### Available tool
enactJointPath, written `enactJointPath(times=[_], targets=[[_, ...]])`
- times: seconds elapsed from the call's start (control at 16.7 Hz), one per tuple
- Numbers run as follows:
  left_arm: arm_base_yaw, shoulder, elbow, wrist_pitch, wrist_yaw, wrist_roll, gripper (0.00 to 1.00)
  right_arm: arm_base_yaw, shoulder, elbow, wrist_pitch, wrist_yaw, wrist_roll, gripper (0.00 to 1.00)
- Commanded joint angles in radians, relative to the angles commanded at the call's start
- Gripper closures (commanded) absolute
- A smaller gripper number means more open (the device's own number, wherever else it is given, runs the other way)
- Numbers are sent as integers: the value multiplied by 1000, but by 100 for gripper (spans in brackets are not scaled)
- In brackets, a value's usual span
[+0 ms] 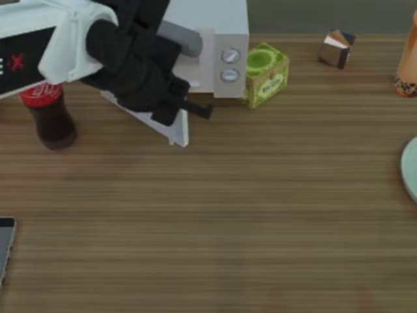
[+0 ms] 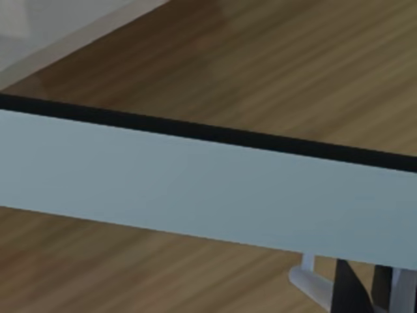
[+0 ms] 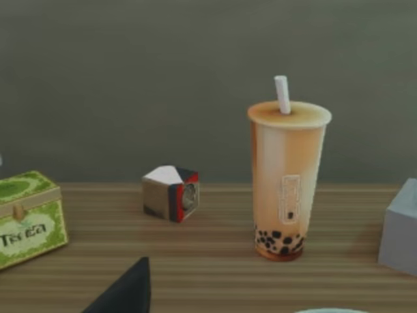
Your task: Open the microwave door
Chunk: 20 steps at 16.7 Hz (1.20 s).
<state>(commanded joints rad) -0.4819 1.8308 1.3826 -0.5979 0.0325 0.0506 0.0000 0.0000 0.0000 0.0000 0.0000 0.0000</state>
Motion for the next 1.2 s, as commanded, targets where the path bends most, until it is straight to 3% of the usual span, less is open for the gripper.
enactJointPath(times=[0.3,1.2], targets=[[33,-43,-49,7,48,92,100,0,0,0,0,0,0,0],[33,-43,-49,7,48,92,100,0,0,0,0,0,0,0]])
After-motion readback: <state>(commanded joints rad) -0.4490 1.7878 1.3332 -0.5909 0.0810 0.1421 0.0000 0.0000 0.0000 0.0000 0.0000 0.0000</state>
